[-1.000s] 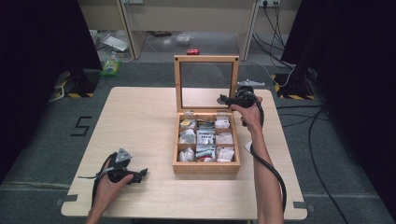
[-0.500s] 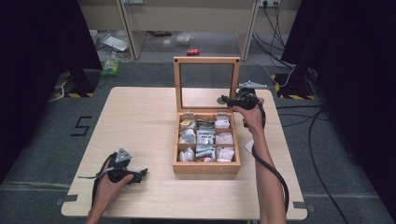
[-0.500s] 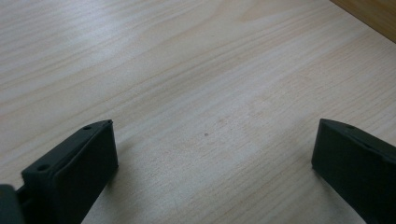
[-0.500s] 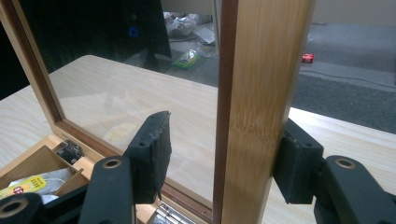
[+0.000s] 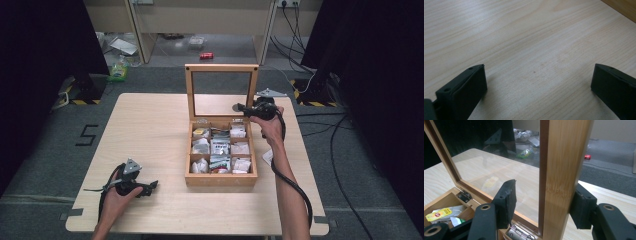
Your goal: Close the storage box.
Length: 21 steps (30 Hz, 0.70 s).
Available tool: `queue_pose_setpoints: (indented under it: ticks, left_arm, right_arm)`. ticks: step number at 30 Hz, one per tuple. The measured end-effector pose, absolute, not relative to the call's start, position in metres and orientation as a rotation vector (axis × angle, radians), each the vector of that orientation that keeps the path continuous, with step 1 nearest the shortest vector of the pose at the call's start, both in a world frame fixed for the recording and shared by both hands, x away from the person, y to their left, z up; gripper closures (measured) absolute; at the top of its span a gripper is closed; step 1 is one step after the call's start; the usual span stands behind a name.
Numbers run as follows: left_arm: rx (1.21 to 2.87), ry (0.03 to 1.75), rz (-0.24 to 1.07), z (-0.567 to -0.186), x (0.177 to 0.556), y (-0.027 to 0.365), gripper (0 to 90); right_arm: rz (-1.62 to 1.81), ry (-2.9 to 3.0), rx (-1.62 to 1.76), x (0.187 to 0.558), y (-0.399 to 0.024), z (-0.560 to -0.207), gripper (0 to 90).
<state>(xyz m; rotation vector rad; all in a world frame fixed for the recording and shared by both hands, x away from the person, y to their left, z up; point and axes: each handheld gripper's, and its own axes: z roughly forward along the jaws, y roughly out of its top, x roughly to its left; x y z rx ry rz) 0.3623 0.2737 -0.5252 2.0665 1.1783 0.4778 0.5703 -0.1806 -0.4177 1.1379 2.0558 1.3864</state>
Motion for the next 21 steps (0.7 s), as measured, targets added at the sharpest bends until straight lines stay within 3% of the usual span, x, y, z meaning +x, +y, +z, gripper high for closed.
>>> queue_pose_setpoints:
  ticks: [21]
  left_arm:
    - [2.067,1.178,0.477,-0.525,0.362,0.274,0.0]
  right_arm:
    - [1.387,2.028,1.123,0.551,-0.183,-0.412,45.4]
